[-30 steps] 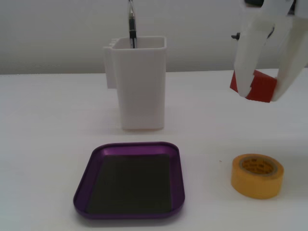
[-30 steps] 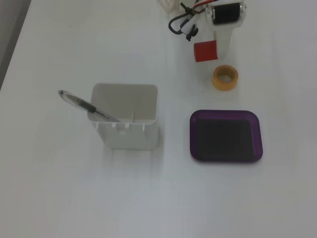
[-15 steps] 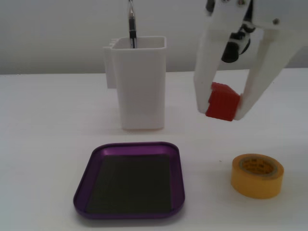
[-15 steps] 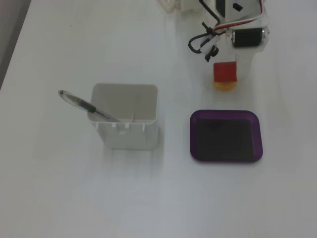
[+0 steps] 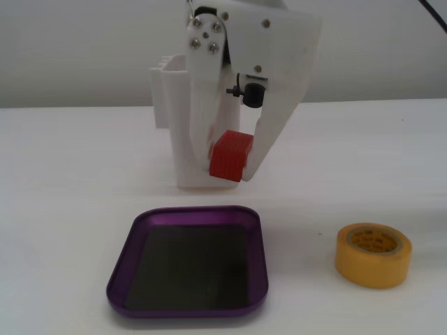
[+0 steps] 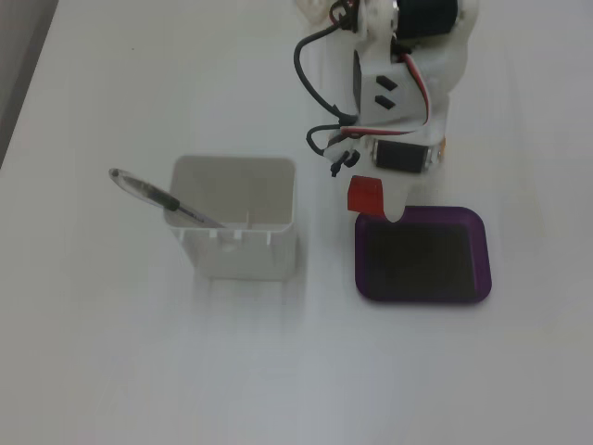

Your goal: Pick up the red cube and place it in the box.

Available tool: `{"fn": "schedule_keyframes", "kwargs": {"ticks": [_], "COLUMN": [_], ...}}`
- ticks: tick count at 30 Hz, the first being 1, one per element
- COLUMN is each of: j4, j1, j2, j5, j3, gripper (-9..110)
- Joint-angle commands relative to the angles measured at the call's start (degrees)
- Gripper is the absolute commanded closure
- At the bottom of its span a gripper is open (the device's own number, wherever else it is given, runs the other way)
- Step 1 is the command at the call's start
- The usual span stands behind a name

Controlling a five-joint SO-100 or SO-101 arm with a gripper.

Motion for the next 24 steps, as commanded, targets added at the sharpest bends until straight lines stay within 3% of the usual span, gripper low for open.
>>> {"fn": "schedule_keyframes", "kwargs": {"ticks": [1,16,24], "j4": [0.97,-0.88,-0.26], "j1": [-0.09,-5.89,-5.54], "j2": [-0.97,-5.71,-11.34], "j5": [0.26,-0.44,-0.44], "j3": [-3.87,-4.04,-13.8], "gripper": [102,102,102]}}
